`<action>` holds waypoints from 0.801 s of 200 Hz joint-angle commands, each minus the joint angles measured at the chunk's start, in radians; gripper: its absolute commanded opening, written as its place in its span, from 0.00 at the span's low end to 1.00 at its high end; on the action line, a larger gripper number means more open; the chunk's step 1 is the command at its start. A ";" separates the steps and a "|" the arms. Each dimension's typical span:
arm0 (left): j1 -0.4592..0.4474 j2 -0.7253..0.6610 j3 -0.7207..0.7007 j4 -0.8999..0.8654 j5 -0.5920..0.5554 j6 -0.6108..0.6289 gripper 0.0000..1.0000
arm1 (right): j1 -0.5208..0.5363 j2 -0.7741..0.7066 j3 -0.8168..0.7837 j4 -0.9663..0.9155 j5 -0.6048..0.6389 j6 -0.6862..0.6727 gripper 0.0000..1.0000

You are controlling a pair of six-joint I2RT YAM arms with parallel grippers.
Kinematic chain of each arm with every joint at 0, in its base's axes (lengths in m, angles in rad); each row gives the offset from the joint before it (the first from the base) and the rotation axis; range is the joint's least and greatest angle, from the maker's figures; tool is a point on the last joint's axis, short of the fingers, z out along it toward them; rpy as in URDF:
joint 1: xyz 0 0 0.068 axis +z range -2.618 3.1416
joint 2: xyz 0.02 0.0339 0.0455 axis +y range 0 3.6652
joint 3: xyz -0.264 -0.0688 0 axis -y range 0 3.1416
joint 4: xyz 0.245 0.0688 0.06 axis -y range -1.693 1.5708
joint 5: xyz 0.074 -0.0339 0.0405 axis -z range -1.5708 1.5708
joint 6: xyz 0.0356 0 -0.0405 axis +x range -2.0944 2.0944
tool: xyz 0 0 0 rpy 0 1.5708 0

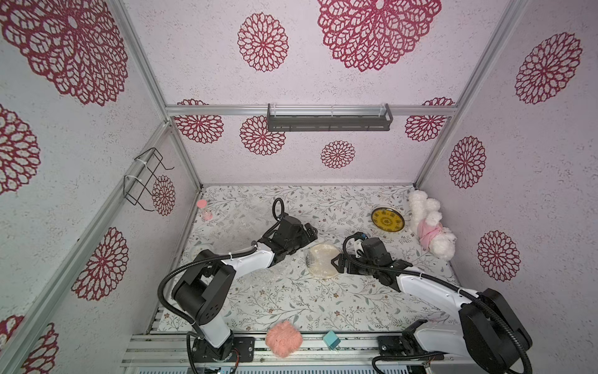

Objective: Unpack dinner plates from bubble wrap
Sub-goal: Adjust the bubble wrap at the center of the board, then unwrap the bubble wrap at the center of the board.

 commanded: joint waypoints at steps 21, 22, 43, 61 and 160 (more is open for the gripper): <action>0.000 -0.165 -0.158 -0.032 -0.015 -0.033 0.97 | 0.053 -0.011 0.134 -0.243 0.161 -0.196 0.97; 0.000 -0.167 -0.163 -0.031 -0.015 -0.036 0.97 | 0.055 -0.011 0.135 -0.245 0.163 -0.198 0.97; -0.009 -0.217 -0.246 -0.001 -0.015 -0.086 0.98 | 0.102 0.030 0.183 -0.293 0.209 -0.267 0.93; -0.028 -0.244 -0.284 0.000 -0.018 -0.111 0.99 | 0.151 0.082 0.230 -0.344 0.282 -0.315 0.91; -0.090 -0.213 -0.381 0.106 -0.032 -0.217 0.87 | 0.269 0.266 0.363 -0.396 0.424 -0.411 0.86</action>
